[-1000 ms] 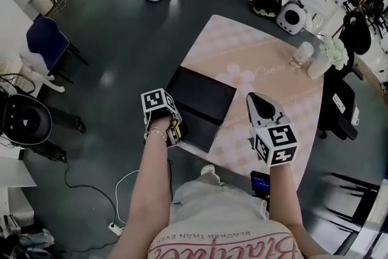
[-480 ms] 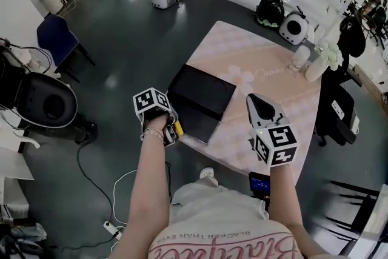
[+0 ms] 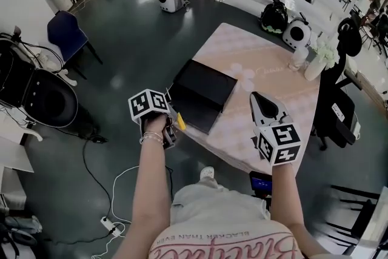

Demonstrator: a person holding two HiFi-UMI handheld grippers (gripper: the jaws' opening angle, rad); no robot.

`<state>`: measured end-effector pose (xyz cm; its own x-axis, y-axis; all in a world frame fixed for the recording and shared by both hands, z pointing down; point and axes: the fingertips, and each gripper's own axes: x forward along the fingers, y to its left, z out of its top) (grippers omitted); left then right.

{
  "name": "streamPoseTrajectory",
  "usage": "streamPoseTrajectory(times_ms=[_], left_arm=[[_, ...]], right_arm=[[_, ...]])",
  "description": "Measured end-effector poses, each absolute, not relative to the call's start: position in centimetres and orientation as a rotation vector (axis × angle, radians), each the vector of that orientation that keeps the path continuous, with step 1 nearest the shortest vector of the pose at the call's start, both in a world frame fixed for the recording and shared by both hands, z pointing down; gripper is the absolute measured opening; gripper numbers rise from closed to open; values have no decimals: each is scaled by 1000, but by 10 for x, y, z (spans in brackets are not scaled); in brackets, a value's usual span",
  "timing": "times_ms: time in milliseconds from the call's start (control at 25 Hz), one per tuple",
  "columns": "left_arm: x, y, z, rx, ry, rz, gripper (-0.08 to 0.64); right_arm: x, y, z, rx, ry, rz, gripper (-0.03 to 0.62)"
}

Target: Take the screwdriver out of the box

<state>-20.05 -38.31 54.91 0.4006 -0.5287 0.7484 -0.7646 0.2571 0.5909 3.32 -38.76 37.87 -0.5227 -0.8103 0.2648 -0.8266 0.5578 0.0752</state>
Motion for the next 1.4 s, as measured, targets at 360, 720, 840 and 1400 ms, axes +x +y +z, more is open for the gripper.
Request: streamPoseTrajectory(times_ms=[360, 720, 840, 1400], left_arm=[[-191, -386, 454, 1726, -1327, 47, 77], [-194, -381, 364, 2134, -1527, -27, 78], [-196, -376, 338, 2271, -1657, -68, 78], [-201, -331, 229, 2632, -2117, -306, 78]], right_arm=[[32, -368, 345, 1353, -2578, -15, 6], [34, -365, 305, 1390, -2613, -127, 6], [33, -364, 292, 1396, -2631, -175, 6], [26, -345, 229, 1478, -2737, -421, 6]])
